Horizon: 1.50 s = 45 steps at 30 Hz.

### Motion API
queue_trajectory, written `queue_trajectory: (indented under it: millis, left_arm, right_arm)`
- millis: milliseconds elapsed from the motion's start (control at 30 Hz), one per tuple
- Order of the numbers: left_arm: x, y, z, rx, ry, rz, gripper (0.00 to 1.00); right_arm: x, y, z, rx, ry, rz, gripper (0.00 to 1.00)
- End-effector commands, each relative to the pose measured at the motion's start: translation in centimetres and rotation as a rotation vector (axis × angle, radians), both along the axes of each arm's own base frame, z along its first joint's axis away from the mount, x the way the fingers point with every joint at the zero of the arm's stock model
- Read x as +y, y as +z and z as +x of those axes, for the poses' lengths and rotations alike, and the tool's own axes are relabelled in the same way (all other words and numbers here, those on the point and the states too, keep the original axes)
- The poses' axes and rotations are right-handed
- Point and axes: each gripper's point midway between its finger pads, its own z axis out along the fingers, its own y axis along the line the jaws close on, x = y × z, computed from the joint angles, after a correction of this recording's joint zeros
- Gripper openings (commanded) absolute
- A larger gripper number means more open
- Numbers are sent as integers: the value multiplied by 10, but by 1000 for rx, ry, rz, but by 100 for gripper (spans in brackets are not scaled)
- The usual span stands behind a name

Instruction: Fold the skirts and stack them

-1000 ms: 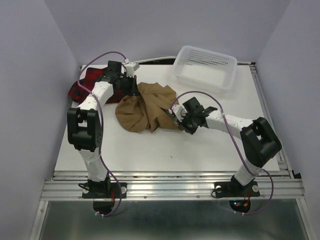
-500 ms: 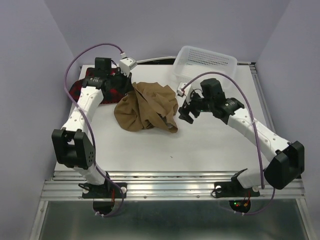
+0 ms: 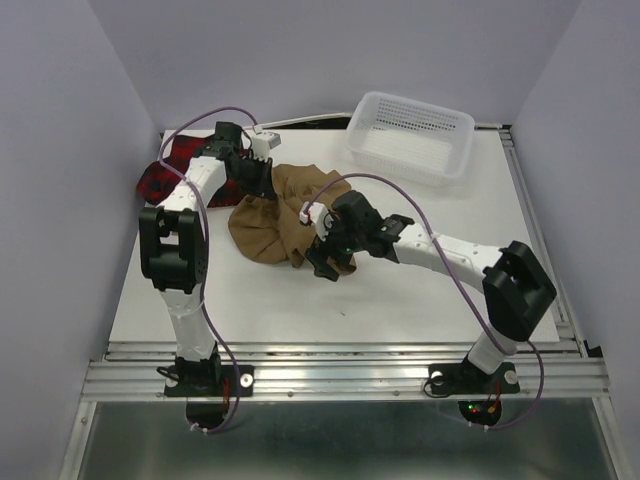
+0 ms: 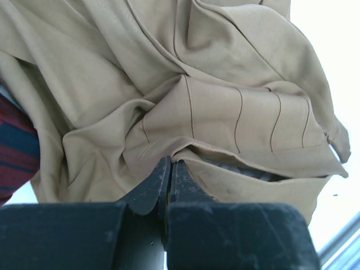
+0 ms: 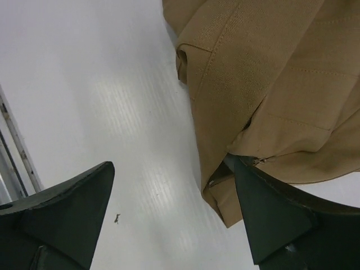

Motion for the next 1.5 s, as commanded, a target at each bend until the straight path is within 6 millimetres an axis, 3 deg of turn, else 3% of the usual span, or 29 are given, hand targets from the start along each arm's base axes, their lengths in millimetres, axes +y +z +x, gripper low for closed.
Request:
queue_trajectory:
  millis: [0, 200, 367, 500, 733, 867, 967, 1000, 1133, 1167, 1267, 1467]
  left_arm:
    - [-2, 24, 13, -16, 9, -65, 0]
    - [3, 13, 23, 12, 8, -91, 0]
    - [4, 9, 25, 18, 12, -97, 0]
    - [9, 6, 29, 28, 30, -102, 0]
    - [8, 1, 28, 43, 30, -120, 0]
    - [7, 3, 28, 38, 29, -123, 0]
    - [10, 4, 31, 45, 41, -140, 0]
    - [13, 5, 32, 55, 55, -152, 0]
    - [18, 3, 35, 65, 75, -169, 0]
    - [17, 2, 34, 73, 76, -171, 0]
    - [18, 1, 34, 74, 76, -169, 0]
    - [22, -1, 30, 68, 73, -146, 0]
  right_arm:
    - [15, 12, 33, -56, -134, 36, 92]
    - [13, -27, 45, -32, -193, -42, 90]
    - [20, -36, 35, 27, -155, -23, 79]
    - [26, -31, 21, 46, -113, 27, 75]
    - [33, -23, 37, 10, -178, 66, 80]
    - [41, -23, 31, 44, -170, 88, 70]
    - [37, -40, 24, 78, -155, 58, 57]
    - [30, -55, 16, 96, -151, 36, 56]
    - [12, -82, 8, 93, -157, -19, 55]
    - [1, -98, 9, 83, -186, -69, 58]
    - [-19, -115, 24, 3, -278, -142, 61]
    - [-44, -117, 43, -111, -414, -185, 59]
